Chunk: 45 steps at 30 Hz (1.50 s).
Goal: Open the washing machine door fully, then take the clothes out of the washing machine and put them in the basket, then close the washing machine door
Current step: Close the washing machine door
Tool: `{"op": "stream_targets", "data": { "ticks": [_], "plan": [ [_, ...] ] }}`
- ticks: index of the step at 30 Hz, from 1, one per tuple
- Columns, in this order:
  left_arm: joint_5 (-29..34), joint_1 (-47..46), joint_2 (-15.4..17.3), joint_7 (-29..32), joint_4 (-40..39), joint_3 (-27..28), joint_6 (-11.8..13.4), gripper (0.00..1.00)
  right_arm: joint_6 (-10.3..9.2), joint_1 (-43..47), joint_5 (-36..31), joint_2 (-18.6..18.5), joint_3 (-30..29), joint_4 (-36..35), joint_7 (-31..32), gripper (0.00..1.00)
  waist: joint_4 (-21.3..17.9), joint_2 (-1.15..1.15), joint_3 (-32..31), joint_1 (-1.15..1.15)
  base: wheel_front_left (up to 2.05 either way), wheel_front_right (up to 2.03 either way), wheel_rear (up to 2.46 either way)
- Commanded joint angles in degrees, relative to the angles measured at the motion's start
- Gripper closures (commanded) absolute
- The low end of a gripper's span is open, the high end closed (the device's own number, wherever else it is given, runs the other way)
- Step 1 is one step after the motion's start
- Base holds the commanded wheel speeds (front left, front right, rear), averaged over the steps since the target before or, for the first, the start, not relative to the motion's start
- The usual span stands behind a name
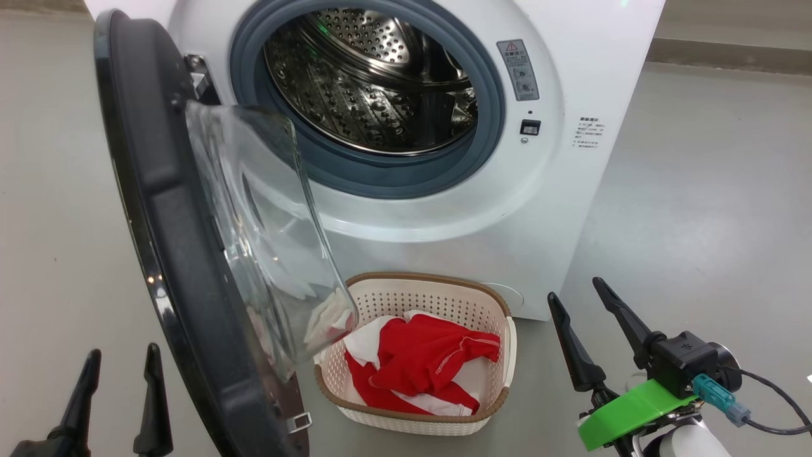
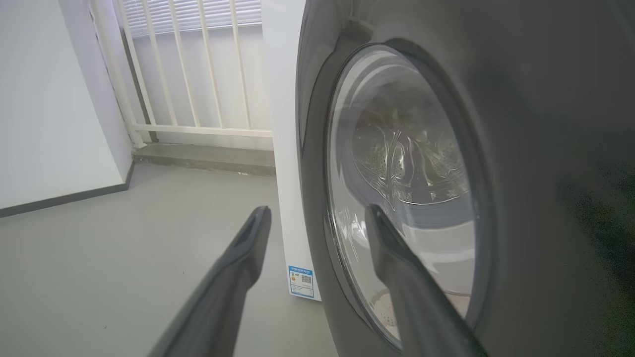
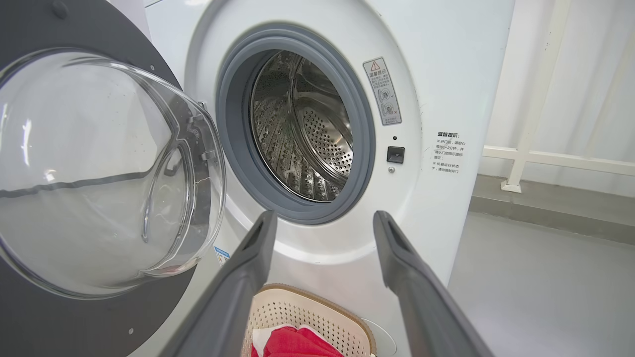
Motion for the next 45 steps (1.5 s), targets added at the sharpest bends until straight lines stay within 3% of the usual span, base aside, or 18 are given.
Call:
{"op": "stream_targets", "data": {
  "ticks": [1, 17, 19, 20, 26, 37, 40, 41, 45],
  "plan": [
    [0.36, -0.63, 0.81, -0.20, -1.84, 1.61, 0.41, 0.00, 0.20, -1.06, 0.23, 0.14, 1.05, -1.50, -0.36, 0.00, 0.03, 0.00, 0.07, 0.00, 0.00, 0.00, 0.00],
    [0.22, -0.31, 1.40, 0.77, -2.36, 0.65, 0.80, 0.00, 0.20, -1.14, 0.39, 0.14, 1.23, -1.34, -0.36, 0.00, -0.03, 0.00, 0.01, 0.00, 0.00, 0.00, 0.00],
    [-0.16, -0.41, 1.53, 1.22, -2.67, 0.65, 0.68, 0.75, 0.20, -1.14, 0.42, 0.14, 1.36, -1.32, -0.36, 0.00, 0.01, 0.00, 0.00, 0.00, 0.00, 0.00, 0.00],
    [-0.39, -0.50, 1.62, 1.51, -2.83, 0.67, 0.61, 1.00, 0.20, -1.13, 0.42, 0.14, 1.37, -1.30, -0.36, 0.00, 0.05, 0.00, -0.02, 0.00, 0.00, 0.00, 0.00],
    [-5.66, -1.77, 0.78, 3.44, -3.97, 1.72, -0.95, 1.00, 0.20, -0.98, 0.45, 0.14, 1.43, -1.09, -0.36, 0.00, 0.27, 0.00, -0.39, 0.00, 0.00, 0.00, 0.00],
    [-29.44, -8.66, -2.25, 12.33, -5.08, 8.93, -4.59, 1.00, 0.20, -0.57, 0.77, 0.14, 1.67, -1.06, -0.36, 0.00, 0.03, 0.00, -1.01, 0.00, 0.00, 0.00, 0.00],
    [-38.07, -11.41, -2.84, 17.52, -5.80, 11.04, -3.87, 1.00, 0.20, -0.69, 0.61, 0.14, 1.78, -1.15, -0.36, 0.00, -0.20, 0.00, -0.66, 0.00, 0.00, 0.00, 0.00],
    [-38.07, -11.41, -2.84, 17.52, -5.80, 11.04, -3.87, 1.00, 0.20, -0.69, 0.61, 0.14, 1.78, -1.15, -0.36, 0.00, -0.20, 0.00, -0.66, 0.00, 0.00, 0.00, 0.00],
    [-47.08, -15.01, -3.09, 23.43, -6.86, 13.48, -1.34, 1.00, 0.20, -0.93, 0.50, 0.14, 1.80, -1.17, -0.36, 0.00, -0.51, 0.00, 0.24, 0.00, 0.00, 0.00, 0.00]
  ]
}}
